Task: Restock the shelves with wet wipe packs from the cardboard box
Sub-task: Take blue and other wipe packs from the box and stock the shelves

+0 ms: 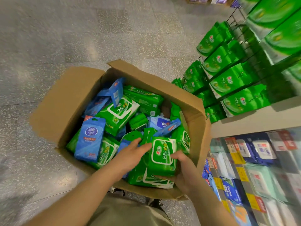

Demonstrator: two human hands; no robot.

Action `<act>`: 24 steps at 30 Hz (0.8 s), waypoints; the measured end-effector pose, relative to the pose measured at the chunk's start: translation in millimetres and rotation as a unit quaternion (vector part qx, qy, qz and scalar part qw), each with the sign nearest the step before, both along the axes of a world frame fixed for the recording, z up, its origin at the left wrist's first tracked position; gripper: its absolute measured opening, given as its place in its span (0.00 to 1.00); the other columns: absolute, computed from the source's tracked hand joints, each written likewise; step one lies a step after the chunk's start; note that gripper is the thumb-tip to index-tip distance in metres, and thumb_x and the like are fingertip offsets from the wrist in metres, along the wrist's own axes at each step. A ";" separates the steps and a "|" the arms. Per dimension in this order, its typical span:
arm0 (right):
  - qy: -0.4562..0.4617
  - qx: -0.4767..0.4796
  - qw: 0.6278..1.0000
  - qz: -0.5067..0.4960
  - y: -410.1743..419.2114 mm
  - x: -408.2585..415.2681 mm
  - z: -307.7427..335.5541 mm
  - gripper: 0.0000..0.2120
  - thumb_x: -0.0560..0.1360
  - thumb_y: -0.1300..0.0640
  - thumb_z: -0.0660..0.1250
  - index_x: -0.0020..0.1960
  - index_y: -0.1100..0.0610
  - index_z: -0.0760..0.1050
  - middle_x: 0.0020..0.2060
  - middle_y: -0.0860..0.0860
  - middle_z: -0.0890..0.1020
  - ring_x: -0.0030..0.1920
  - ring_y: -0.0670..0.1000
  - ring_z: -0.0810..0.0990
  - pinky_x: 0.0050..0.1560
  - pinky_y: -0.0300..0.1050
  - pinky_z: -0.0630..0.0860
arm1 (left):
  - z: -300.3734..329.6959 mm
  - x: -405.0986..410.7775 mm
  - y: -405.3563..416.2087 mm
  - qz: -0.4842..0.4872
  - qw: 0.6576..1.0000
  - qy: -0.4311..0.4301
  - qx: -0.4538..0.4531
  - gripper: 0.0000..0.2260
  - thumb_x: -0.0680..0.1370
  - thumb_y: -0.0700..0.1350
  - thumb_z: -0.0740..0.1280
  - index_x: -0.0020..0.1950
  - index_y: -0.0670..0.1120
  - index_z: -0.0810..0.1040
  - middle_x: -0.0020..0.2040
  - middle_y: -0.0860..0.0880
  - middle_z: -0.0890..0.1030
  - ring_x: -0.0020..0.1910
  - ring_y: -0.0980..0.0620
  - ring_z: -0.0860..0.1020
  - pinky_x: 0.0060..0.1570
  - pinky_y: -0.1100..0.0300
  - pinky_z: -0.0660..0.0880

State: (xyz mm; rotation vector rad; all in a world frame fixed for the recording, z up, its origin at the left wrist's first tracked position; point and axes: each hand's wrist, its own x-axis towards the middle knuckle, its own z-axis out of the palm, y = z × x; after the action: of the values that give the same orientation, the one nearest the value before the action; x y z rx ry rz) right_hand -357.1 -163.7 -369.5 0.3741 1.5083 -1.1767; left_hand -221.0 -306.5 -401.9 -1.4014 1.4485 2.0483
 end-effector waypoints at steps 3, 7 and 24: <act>0.003 -0.030 0.999 0.040 -6.3 1.0 10.3 0.16 0.79 0.63 0.59 0.62 0.57 0.80 0.55 0.58 0.86 0.54 0.59 0.86 0.56 0.64 0.81 | 4.3 -12.7 15.7 0.133 0.975 0.045 0.170 0.29 0.74 0.63 0.71 0.72 0.52 0.76 0.61 0.50 0.85 0.60 0.47 0.83 0.66 0.41 0.76; 0.034 -0.006 0.992 0.120 -21.4 2.7 5.2 0.21 0.71 0.59 0.67 0.64 0.60 0.79 0.57 0.59 0.85 0.57 0.60 0.85 0.59 0.67 0.80 | 10.6 -12.3 18.0 0.268 0.910 0.104 0.299 0.18 0.74 0.54 0.69 0.55 0.44 0.87 0.57 0.38 0.85 0.51 0.39 0.85 0.61 0.41 0.77; 0.451 0.199 0.748 0.445 -8.6 -113.7 -117.8 0.56 0.59 0.46 0.83 0.79 0.53 0.56 0.67 0.54 0.71 0.69 0.57 0.70 0.72 0.56 0.69 | -6.8 30.3 -5.8 0.360 0.896 0.125 0.227 0.13 0.69 0.46 0.68 0.44 0.42 0.89 0.52 0.36 0.86 0.43 0.40 0.87 0.56 0.43 0.78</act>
State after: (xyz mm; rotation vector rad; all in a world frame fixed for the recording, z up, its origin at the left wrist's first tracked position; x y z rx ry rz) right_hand -470.8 -172.3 -487.3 -0.7334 2.3687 -0.1787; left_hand -190.8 -312.2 -408.8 -1.6470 0.4329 2.8470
